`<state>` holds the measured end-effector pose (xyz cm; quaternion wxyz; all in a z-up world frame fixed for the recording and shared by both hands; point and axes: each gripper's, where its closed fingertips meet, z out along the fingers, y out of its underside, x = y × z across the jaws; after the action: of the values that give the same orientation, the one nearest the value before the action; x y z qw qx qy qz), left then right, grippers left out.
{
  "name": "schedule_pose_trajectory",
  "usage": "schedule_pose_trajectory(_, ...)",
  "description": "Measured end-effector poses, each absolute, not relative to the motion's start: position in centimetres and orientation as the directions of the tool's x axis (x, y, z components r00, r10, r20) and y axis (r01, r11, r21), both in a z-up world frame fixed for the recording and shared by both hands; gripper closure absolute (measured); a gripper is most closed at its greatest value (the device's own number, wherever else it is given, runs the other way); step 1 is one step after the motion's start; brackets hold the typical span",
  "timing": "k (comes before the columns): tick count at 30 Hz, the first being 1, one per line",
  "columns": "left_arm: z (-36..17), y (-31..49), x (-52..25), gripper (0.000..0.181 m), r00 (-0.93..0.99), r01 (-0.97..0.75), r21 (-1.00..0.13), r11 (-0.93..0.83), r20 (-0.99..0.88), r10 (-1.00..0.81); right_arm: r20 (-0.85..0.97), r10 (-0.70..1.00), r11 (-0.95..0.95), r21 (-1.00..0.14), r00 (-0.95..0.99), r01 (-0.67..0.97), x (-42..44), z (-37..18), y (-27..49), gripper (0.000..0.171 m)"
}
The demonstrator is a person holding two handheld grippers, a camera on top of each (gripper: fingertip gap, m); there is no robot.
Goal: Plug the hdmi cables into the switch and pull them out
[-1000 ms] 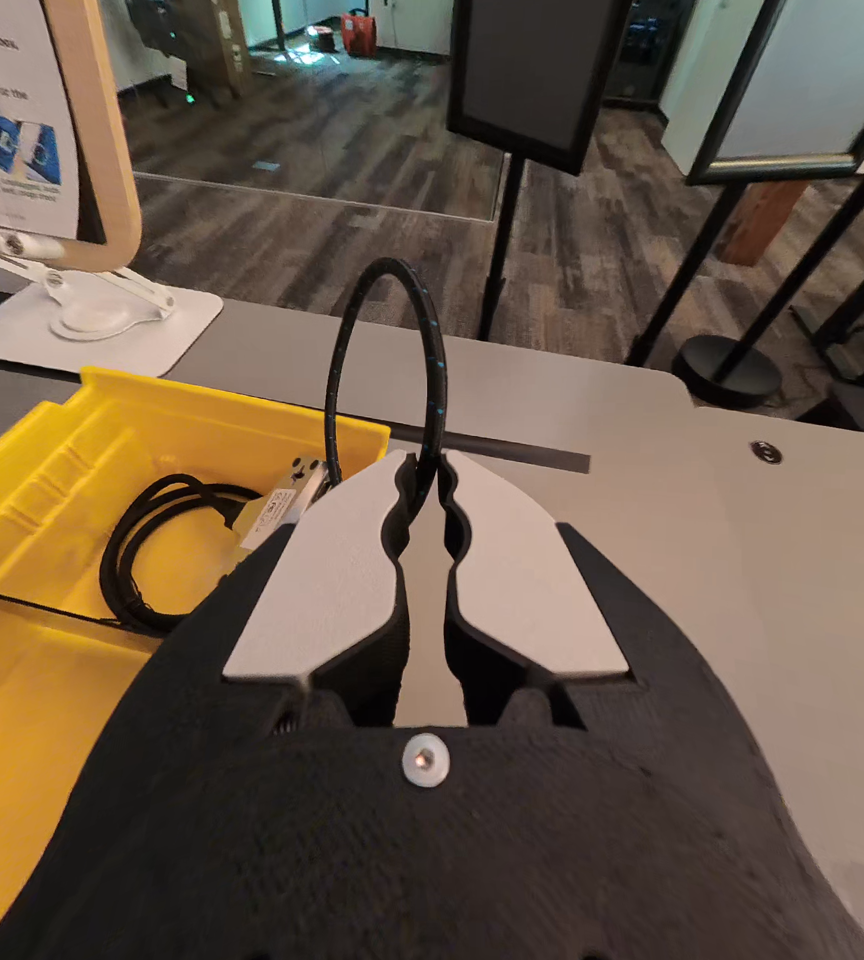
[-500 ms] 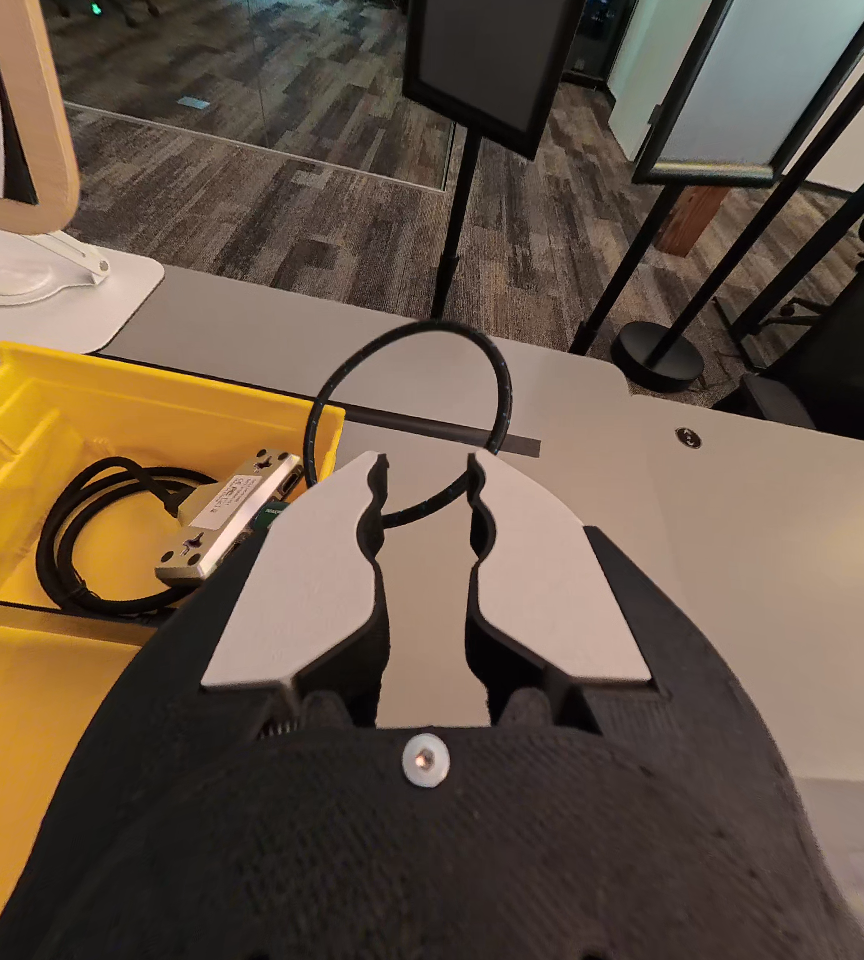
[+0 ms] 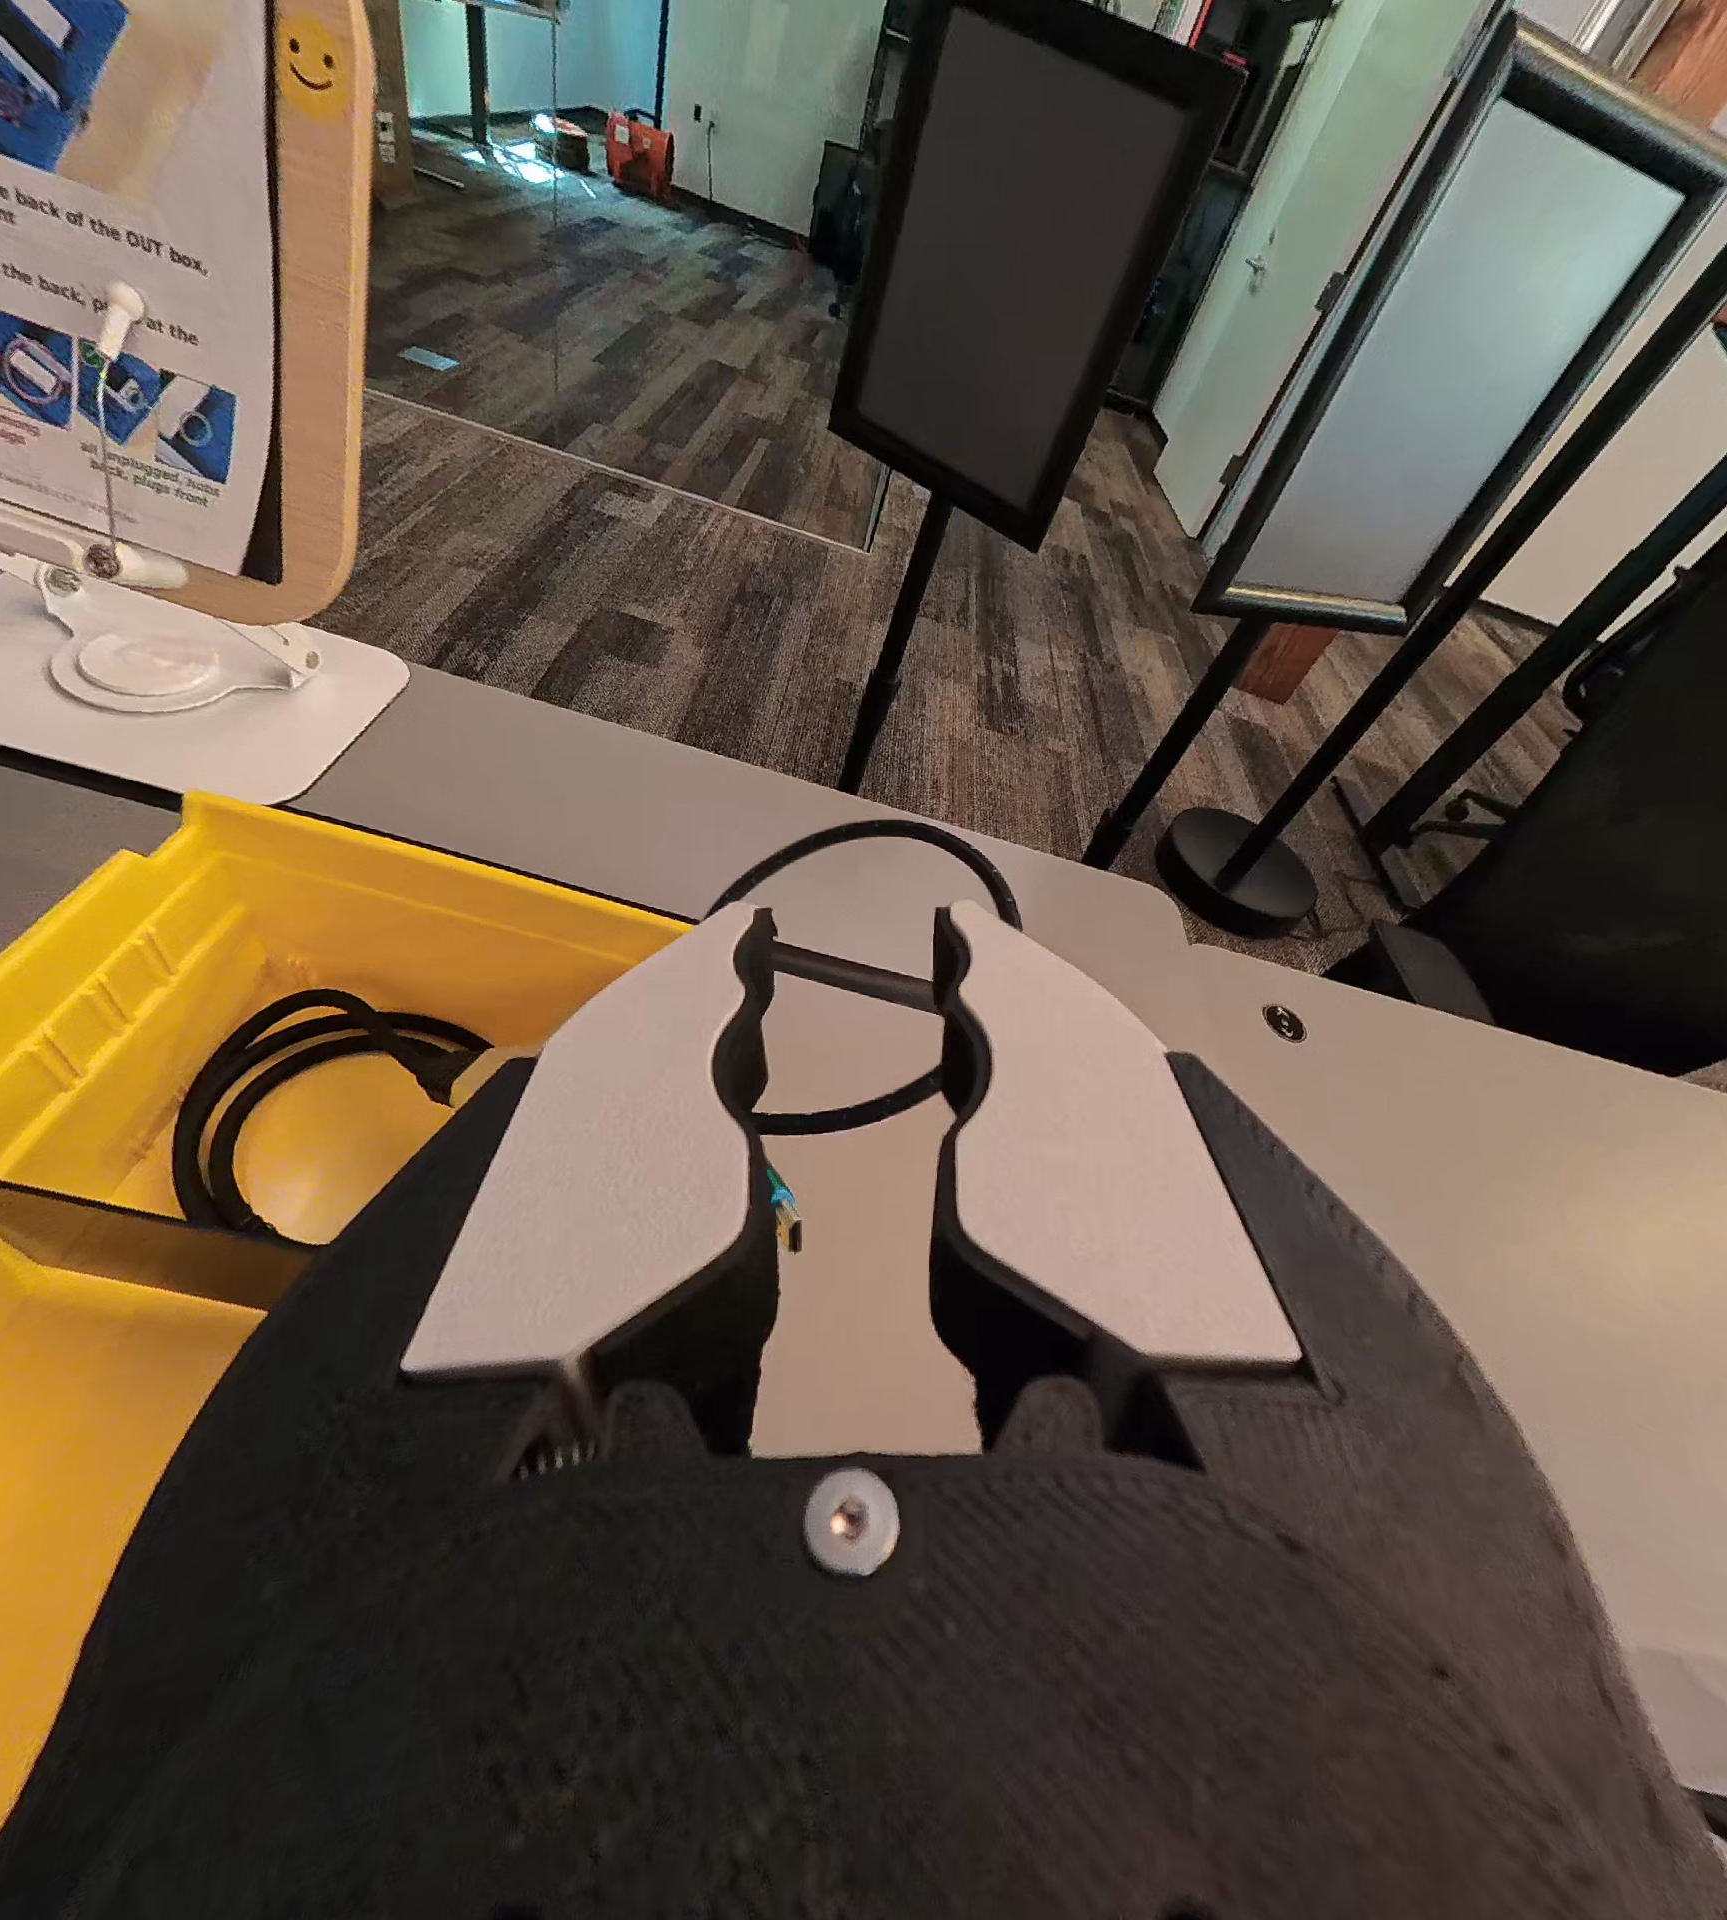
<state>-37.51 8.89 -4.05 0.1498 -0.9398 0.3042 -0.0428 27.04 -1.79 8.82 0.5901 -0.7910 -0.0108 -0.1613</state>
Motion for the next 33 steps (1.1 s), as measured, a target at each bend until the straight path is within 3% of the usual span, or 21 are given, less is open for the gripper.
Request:
schedule_pose_trajectory(15, -9.7, 8.4, -37.9, 0.161, 0.806, -0.591, -0.047, -0.805, -0.046, -0.59, 0.262, -0.172, -0.306, -0.931, 0.95, 0.201, 27.5, 8.8, -2.1, 0.14)
schedule_pose_trajectory(23, -9.8, 7.5, -33.6, 0.173, 0.62, -0.775, -0.129, -0.618, 0.025, -0.784, 0.261, -0.164, -0.308, -0.93, 0.951, 0.202, 27.5, 8.6, -2.0, 0.14)
schedule_pose_trajectory(29, -9.9, 10.8, -35.1, 0.17, 0.49, -0.872, -0.145, -0.468, -0.24, -0.838, 0.251, -0.163, -0.31, -0.931, 0.954, 0.192, 27.7, 8.5, -2.0, 0.14)
schedule_pose_trajectory(33, -11.4, 9.9, -34.9, 0.167, 0.414, -0.91, -0.076, -0.408, -0.21, -0.885, 0.246, -0.166, -0.315, -0.931, 0.955, 0.185, 27.9, 8.3, -2.1, 0.14)
